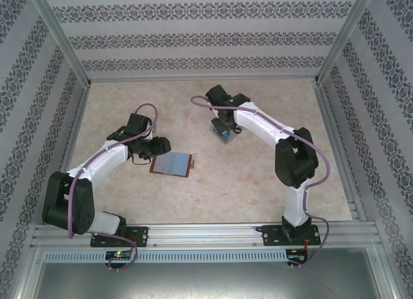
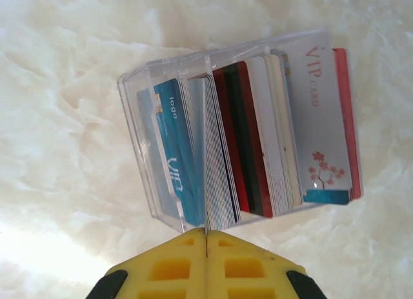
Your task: Put the credit cards into the card holder
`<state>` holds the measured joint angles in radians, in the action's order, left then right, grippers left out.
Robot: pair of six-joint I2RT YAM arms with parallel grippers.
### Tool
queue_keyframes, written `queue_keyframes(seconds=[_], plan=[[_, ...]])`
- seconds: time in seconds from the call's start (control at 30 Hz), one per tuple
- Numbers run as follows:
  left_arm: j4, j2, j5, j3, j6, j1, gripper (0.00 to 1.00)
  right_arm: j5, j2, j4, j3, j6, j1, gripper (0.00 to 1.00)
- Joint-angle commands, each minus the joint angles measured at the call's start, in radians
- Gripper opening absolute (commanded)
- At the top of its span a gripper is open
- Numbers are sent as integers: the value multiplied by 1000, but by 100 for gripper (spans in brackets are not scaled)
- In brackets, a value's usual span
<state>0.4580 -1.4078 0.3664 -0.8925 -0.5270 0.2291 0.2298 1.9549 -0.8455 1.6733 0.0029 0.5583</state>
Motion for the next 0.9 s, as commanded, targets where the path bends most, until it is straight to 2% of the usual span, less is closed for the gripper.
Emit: queue_keyframes(seconds=[0.0, 0.13, 0.23, 0.3, 0.43, 0.57, 0.63, 0.77, 0.87], plan=[[31, -11, 10, -32, 12, -2, 57, -124, -68, -1, -49, 55, -17, 1], [44, -18, 15, -12, 12, -21, 61, -253, -151, 71, -151, 155, -14, 2], [51, -41, 21, 8, 5, -30, 63, -320, -213, 174, -252, 270, 28, 1], [47, -66, 15, 21, 10, -33, 64, -384, -253, 283, -336, 381, 58, 1], [21, -111, 28, 36, 9, -38, 65, -569, -327, 620, -543, 671, 109, 2], [-16, -112, 40, 57, 7, -43, 64, -663, -295, 861, -634, 860, 180, 4], [-20, -108, 42, 65, 12, -48, 62, -674, -244, 954, -644, 914, 219, 5], [-12, -112, 14, 79, -2, -72, 43, -718, -121, 1131, -639, 1025, 253, 4], [-24, -122, 25, 96, -16, -103, 36, -716, -60, 1172, -640, 1078, 252, 4]])
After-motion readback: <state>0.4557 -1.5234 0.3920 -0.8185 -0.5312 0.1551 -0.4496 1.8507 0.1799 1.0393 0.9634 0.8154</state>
